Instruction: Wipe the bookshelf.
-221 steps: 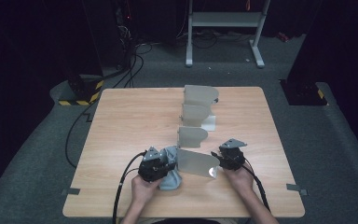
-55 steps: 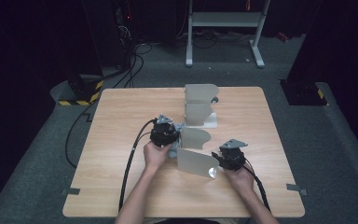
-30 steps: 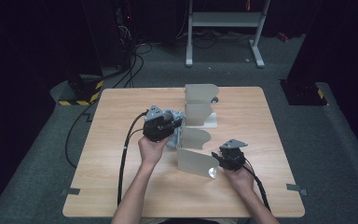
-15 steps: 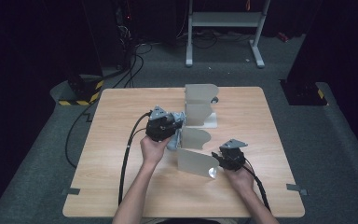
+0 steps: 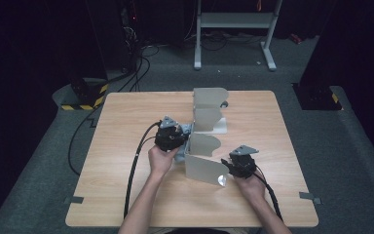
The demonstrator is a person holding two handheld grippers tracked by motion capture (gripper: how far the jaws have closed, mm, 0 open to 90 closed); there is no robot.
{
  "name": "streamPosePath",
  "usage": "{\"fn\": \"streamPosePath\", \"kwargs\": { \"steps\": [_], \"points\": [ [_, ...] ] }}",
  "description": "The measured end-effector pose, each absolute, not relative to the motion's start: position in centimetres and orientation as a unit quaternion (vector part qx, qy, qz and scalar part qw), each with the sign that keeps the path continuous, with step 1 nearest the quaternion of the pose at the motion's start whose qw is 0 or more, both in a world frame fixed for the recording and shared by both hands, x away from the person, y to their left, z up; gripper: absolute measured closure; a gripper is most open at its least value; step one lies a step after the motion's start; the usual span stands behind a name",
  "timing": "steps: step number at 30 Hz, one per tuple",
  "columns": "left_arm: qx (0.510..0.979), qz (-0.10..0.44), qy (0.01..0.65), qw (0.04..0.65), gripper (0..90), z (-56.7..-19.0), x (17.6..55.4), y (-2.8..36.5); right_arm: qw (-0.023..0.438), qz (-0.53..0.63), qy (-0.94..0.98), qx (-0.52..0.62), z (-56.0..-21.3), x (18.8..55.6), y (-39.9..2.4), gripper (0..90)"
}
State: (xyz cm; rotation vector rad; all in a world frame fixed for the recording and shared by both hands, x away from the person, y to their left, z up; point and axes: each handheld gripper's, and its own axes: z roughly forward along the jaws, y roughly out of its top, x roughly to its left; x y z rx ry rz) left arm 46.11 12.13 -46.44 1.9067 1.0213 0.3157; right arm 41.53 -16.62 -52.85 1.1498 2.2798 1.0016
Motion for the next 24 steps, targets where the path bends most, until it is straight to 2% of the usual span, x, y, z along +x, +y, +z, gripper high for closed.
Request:
{"fn": "streamPosePath", "kwargs": {
  "steps": [17, 24],
  "points": [
    [0.804, 0.091, 0.442, 0.387, 78.0, -51.3, 48.0, 11.0, 0.198, 0.358, 0.815, 0.411, -52.8, 41.5, -16.6, 55.6],
    [0.794, 0.102, 0.444, 0.401, 78.0, -50.3, 47.8, 11.5, 0.197, 0.359, 0.815, 0.411, -52.8, 41.5, -16.6, 55.6]
  ]
}}
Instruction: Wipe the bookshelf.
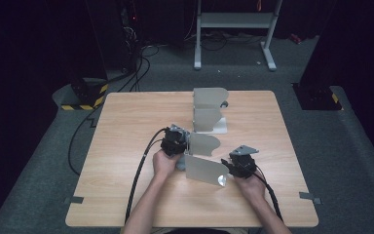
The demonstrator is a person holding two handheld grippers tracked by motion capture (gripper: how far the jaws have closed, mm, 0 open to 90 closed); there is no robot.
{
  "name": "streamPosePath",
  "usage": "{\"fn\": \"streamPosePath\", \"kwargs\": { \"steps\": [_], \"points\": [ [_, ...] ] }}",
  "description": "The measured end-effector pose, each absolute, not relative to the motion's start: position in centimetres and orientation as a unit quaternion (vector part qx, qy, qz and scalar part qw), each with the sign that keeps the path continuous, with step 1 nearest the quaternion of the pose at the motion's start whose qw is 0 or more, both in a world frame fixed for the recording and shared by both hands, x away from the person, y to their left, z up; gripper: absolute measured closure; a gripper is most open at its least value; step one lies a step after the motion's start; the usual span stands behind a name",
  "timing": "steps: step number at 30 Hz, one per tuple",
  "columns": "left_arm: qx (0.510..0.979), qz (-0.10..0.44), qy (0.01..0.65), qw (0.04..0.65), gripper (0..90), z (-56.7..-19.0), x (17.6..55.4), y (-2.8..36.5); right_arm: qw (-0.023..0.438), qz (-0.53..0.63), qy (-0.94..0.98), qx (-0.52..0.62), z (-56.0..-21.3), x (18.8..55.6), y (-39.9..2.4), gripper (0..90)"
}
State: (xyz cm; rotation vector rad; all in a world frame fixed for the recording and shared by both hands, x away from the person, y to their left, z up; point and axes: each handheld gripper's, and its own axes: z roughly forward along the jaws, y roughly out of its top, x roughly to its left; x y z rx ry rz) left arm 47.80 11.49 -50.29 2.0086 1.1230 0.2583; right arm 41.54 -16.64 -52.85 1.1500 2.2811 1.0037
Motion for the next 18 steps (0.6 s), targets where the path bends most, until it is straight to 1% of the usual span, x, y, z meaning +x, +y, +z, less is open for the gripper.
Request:
{"fn": "streamPosePath", "kwargs": {
  "steps": [4, 9, 14, 18],
  "points": [
    [0.784, 0.124, 0.439, 0.421, 78.1, -48.3, 47.2, 12.3, 0.197, 0.358, 0.815, 0.411, -52.8, 41.5, -16.6, 55.6],
    [0.763, 0.150, 0.428, 0.460, 78.1, -45.5, 46.6, 13.1, 0.198, 0.358, 0.815, 0.411, -52.8, 41.5, -16.6, 55.6],
    [0.748, 0.173, 0.405, 0.496, 78.1, -42.2, 45.6, 13.4, 0.198, 0.358, 0.815, 0.411, -52.8, 41.5, -16.6, 55.6],
    [0.748, 0.194, 0.389, 0.502, 77.9, -40.6, 45.0, 13.1, 0.198, 0.358, 0.815, 0.410, -52.8, 41.5, -16.6, 55.6]
  ]
}}
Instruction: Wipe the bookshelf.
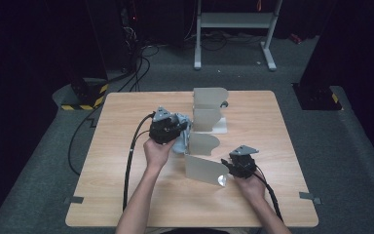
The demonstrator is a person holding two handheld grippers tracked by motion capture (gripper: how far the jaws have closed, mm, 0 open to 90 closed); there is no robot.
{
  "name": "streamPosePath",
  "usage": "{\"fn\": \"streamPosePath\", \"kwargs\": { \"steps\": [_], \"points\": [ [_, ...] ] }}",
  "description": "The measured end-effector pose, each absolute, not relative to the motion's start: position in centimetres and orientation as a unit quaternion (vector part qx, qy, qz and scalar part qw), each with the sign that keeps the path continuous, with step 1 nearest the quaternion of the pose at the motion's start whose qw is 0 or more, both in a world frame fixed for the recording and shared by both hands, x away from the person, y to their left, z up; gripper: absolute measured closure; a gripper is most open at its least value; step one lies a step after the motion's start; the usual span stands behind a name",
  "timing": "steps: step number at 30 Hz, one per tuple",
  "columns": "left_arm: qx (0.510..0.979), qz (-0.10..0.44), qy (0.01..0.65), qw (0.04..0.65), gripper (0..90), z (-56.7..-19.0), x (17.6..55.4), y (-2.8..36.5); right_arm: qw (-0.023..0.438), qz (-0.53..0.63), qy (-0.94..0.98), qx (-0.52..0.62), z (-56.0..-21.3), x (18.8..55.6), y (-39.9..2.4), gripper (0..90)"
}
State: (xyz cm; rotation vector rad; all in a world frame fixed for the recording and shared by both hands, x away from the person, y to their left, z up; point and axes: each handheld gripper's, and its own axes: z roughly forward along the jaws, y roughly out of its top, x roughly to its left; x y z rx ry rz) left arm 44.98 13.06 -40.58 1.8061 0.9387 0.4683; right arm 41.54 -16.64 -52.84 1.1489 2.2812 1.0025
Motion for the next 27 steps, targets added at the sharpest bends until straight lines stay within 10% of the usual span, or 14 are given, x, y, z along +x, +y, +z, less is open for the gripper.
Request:
{"fn": "streamPosePath", "kwargs": {
  "steps": [27],
  "points": [
    [0.768, 0.135, 0.434, 0.451, 77.6, -46.4, 49.0, 11.2, 0.198, 0.358, 0.815, 0.411, -52.8, 41.5, -16.6, 55.6]
  ]
}}
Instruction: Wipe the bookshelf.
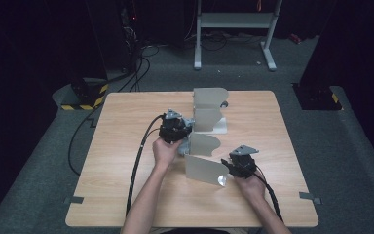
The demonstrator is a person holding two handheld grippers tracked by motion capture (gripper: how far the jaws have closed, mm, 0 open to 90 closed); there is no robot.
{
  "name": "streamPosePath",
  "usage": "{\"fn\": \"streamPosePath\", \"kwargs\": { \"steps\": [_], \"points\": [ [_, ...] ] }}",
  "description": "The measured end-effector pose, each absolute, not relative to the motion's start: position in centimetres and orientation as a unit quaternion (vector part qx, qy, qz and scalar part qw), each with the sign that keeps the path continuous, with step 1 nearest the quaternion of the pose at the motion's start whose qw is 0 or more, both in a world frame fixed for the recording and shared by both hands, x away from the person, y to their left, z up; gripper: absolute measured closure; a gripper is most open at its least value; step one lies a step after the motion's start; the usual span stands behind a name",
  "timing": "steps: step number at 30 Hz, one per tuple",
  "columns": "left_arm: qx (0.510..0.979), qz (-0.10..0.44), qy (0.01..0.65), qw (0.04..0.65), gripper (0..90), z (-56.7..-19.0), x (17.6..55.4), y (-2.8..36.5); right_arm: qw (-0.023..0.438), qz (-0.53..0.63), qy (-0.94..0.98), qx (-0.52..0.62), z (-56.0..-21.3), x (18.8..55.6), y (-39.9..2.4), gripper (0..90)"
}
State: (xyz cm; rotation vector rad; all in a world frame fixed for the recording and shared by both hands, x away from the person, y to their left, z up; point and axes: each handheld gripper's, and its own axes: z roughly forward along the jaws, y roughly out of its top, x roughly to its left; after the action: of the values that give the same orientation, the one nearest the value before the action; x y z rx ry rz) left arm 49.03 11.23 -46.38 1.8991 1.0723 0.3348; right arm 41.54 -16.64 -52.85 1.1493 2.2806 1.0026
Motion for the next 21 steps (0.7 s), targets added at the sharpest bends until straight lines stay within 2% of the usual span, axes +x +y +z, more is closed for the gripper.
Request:
{"fn": "streamPosePath", "kwargs": {
  "steps": [13, 21],
  "points": [
    [0.783, 0.090, 0.466, 0.403, 77.6, -50.7, 50.6, 10.6, 0.197, 0.358, 0.815, 0.411, -52.8, 41.5, -16.6, 55.6],
    [0.776, 0.103, 0.461, 0.419, 77.7, -49.2, 50.1, 11.3, 0.198, 0.358, 0.815, 0.410, -52.8, 41.5, -16.7, 55.6]
  ]
}}
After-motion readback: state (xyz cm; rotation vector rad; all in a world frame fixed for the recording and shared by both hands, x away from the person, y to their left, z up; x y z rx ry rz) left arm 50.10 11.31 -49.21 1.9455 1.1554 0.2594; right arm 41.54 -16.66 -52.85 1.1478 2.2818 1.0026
